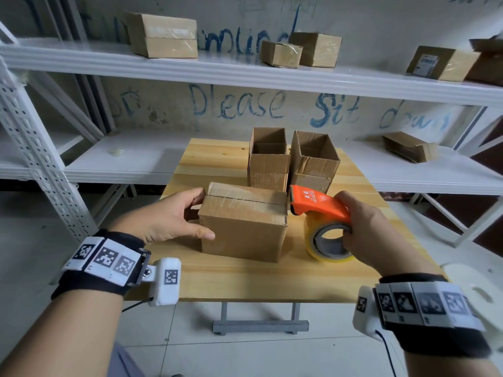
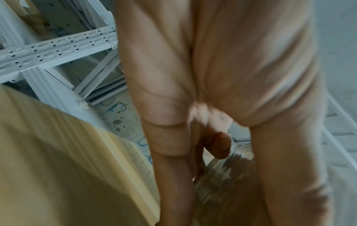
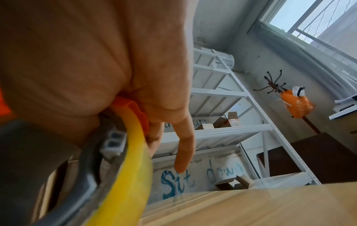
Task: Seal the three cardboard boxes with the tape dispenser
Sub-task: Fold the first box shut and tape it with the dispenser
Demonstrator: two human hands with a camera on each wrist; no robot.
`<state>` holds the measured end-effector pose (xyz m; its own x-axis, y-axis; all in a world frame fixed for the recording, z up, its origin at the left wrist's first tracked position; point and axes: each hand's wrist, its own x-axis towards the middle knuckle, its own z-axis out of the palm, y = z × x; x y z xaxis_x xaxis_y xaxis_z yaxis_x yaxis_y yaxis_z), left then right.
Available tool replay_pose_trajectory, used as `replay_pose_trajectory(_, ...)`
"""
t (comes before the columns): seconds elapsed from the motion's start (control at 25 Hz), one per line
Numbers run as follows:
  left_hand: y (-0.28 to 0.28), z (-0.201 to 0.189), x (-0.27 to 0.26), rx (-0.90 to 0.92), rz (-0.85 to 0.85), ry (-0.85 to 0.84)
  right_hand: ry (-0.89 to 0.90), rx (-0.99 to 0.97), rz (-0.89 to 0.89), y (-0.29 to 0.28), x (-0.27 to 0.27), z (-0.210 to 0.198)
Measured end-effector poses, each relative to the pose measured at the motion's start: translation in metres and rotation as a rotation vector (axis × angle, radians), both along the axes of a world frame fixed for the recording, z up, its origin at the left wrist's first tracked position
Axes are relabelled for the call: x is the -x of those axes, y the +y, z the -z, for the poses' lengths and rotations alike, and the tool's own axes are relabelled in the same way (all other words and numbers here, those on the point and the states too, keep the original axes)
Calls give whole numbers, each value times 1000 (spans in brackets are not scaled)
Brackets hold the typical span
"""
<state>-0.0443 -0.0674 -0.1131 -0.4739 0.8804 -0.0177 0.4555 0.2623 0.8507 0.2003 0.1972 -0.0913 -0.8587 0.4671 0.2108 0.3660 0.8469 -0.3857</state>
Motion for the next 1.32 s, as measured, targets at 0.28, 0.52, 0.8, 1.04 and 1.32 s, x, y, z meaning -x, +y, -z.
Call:
replay_pose_trajectory(0.28,0,-1,1,-16,47,-31,-35,-73,90,12,-13,3)
replay_pose_trajectory(0.52,2,-2,-3,-12,33,-42,-58,-100,125,20,-25,2)
replay_pose_trajectory(0.8,0,-1,1,-20,33,-54,-97,-69,154,29,-38,4)
replay_pose_trajectory(1.04,1,-3,-2,-16,28,-44,-53,-71,146,31,-40,2)
replay_pose_trajectory(1.32,0,-3,-2,4,38,-38,-57,-147,192,34,-39,11)
